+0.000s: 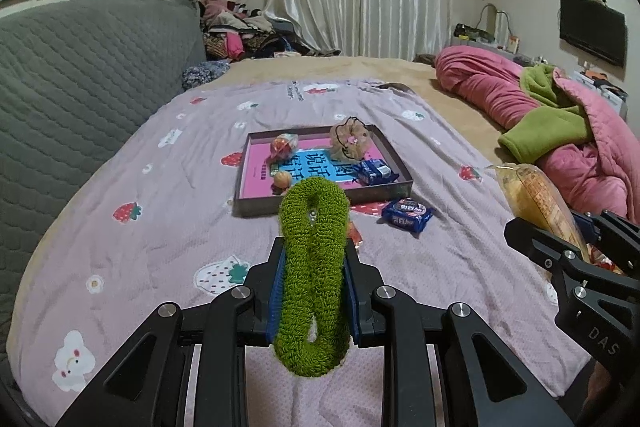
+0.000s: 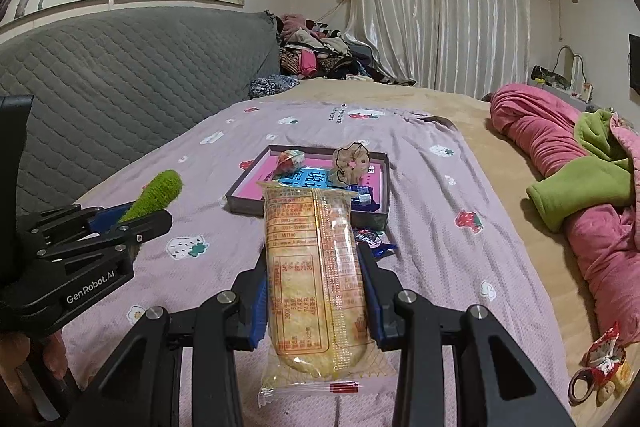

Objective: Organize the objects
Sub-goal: 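Carry the hair tie and bread snack over the pink book in the tray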

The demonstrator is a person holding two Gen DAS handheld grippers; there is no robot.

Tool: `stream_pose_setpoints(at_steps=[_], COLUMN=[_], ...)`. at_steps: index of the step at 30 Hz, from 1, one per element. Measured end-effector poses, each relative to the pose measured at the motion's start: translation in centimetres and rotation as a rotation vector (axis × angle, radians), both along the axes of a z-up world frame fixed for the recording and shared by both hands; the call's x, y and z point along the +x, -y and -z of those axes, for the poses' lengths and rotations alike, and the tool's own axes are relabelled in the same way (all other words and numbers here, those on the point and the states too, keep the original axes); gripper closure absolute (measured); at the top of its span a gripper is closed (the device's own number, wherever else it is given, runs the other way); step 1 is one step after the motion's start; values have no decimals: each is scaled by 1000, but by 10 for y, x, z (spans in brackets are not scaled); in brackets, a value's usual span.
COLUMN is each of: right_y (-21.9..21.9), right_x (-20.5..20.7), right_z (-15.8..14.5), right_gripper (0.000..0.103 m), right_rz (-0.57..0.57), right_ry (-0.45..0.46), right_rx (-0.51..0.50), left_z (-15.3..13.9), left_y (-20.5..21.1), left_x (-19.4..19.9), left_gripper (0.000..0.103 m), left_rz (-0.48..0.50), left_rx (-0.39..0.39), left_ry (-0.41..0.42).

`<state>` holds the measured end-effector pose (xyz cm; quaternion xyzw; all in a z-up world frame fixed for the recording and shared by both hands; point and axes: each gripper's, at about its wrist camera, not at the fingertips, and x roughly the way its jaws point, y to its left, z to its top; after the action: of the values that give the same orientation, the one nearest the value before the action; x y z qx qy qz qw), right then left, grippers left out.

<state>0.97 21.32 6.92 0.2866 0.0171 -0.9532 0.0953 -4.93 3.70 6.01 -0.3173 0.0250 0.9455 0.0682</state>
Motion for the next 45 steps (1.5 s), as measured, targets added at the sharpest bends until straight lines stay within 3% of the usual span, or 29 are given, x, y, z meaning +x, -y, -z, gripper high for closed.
stream_pose_setpoints(at_steps=[25, 45], right_y=[1, -1], right_x=[-32, -84], right_z=[-7, -40], right_gripper=[64, 64], right_rz=[4, 17], right_ry=[-16, -76], right_rx=[19, 65], left_z=[-11, -30], left_y=[-17, 0], left_x=[-30, -96], left_gripper=[77, 77], left_rz=[22, -12], left_rx=[10, -3], left_ry=[-27, -66])
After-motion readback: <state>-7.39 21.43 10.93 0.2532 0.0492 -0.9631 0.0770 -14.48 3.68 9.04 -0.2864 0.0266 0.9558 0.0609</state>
